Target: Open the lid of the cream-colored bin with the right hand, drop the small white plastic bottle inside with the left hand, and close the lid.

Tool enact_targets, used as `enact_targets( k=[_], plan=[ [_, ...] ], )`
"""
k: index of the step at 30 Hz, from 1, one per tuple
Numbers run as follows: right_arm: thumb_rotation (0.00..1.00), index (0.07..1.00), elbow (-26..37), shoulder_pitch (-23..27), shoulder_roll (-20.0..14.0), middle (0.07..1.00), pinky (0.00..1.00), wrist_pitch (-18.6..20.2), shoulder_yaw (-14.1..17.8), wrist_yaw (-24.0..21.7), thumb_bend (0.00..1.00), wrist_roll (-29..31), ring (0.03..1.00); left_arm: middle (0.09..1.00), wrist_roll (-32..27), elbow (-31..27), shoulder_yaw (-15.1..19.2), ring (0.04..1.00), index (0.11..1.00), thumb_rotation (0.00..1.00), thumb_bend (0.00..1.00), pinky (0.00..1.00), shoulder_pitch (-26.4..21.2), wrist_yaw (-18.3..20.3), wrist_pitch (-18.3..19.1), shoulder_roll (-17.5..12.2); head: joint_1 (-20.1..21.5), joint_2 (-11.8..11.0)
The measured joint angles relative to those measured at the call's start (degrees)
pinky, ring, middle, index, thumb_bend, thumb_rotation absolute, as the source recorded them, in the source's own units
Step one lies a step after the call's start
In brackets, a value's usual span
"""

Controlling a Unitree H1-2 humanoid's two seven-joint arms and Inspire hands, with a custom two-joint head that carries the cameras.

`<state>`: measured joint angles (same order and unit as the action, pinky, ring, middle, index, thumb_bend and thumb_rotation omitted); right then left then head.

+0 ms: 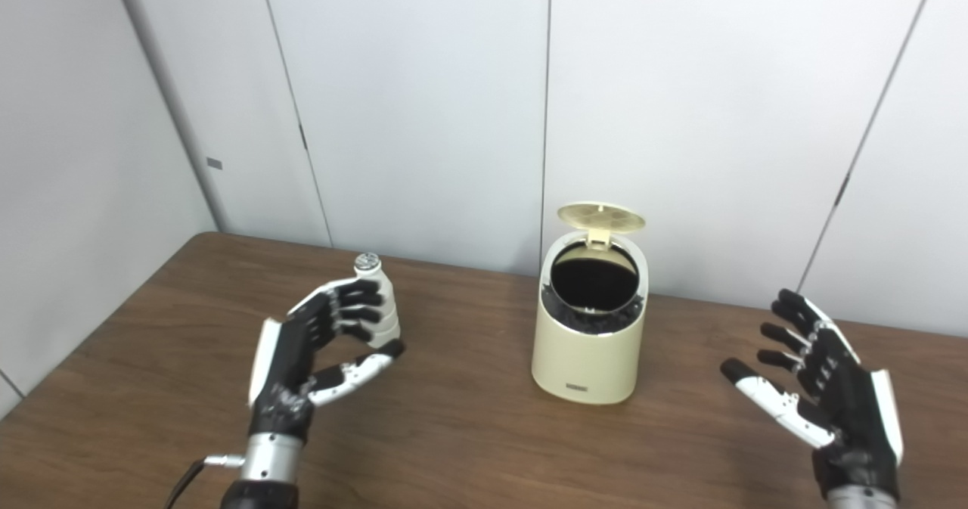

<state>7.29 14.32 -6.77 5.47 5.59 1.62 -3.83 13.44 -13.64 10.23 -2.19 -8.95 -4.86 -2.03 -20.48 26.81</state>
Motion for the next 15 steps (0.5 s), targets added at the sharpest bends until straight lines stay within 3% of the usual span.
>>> enact_targets(
  k=[7, 15],
  plan=[
    [0.18, 0.748, 3.9, -0.1, 0.9, 0.774, 0.5, 4.9, -1.1, 0.6, 0.8, -1.6, 0.686, 0.724, 3.5, -0.1, 1.4, 0.662, 0.726, 0.01, 0.72, 0.55, 0.1, -2.7, 1.9, -0.5, -0.3, 0.2],
    [0.09, 0.78, 7.5, -0.2, 1.5, 0.806, 0.55, 8.8, -1.6, 0.6, 0.72, -1.8, 0.734, 0.702, 6.2, 3.6, 2.2, 0.637, 0.711, 0.0, 0.7, 0.52, -1.3, -7.2, 1.7, -0.6, -0.2, 0.5]
  ],
)
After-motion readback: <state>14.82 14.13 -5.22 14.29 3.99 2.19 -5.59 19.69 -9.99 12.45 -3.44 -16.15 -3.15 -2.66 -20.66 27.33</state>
